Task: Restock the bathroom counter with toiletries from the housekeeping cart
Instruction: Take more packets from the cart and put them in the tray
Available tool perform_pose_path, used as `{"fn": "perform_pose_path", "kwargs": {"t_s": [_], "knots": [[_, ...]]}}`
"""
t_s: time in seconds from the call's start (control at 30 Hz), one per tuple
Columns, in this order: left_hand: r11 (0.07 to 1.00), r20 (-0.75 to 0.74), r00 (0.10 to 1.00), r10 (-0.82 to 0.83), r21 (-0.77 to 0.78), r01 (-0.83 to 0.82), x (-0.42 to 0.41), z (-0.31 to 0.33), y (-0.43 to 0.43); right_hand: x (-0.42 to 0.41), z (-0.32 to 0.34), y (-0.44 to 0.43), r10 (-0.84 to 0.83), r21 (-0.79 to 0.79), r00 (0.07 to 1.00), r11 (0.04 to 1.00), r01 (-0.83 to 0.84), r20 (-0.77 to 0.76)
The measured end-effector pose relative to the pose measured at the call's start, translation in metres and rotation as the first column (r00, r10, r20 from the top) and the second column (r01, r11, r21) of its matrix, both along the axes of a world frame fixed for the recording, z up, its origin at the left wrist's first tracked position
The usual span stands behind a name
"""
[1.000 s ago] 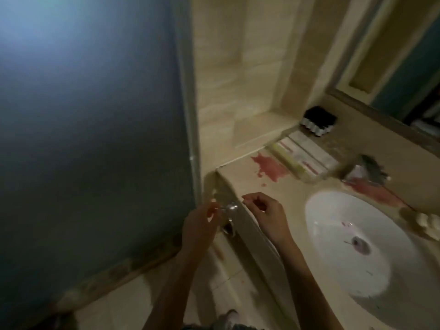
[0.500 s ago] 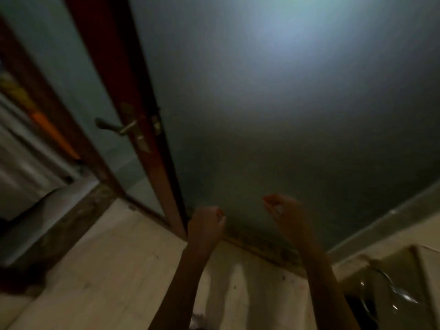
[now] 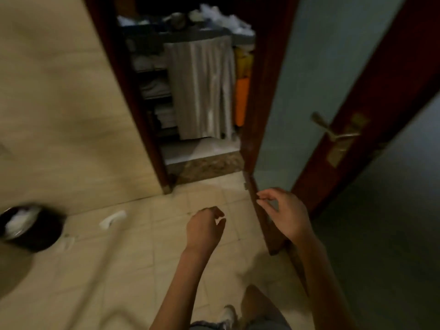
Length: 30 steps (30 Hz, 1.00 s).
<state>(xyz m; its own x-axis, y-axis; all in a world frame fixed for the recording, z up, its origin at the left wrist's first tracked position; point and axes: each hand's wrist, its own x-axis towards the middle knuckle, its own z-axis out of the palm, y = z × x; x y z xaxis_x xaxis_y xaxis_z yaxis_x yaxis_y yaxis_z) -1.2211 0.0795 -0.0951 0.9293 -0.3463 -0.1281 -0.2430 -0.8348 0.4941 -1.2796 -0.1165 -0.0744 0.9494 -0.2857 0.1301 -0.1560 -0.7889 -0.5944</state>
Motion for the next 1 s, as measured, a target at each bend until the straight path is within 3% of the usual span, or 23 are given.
{"fn": "perform_pose_path", "kwargs": {"t_s": [0.13,0.33,0.63,0.8,1.0], "knots": [[0.982,-0.007,0.982,0.188,0.017,-0.188,0.013,-0.006,0.044,0.052,-0.008,0.036,0.168,-0.013,0.986,0.986,-0.168,0.008],[0.948,0.02,0.949,0.313,0.049,-0.314,0.051,-0.007,0.068,0.12,-0.02,0.061,0.315,0.006,0.949,0.949,-0.315,-0.022],[0.965,0.097,0.961,0.259,0.022,-0.262,0.196,0.016,0.028,0.248,-0.009,0.028,0.292,0.014,0.955,0.956,-0.292,-0.053],[0.98,0.078,0.98,0.184,0.065,-0.189,0.297,0.033,-0.012,0.346,0.013,-0.004,0.255,-0.023,0.967,0.967,-0.254,0.018],[0.988,0.151,0.976,0.155,-0.027,-0.153,0.415,0.066,-0.042,0.449,0.044,-0.027,0.229,0.021,0.969,0.973,-0.231,0.089]]}}
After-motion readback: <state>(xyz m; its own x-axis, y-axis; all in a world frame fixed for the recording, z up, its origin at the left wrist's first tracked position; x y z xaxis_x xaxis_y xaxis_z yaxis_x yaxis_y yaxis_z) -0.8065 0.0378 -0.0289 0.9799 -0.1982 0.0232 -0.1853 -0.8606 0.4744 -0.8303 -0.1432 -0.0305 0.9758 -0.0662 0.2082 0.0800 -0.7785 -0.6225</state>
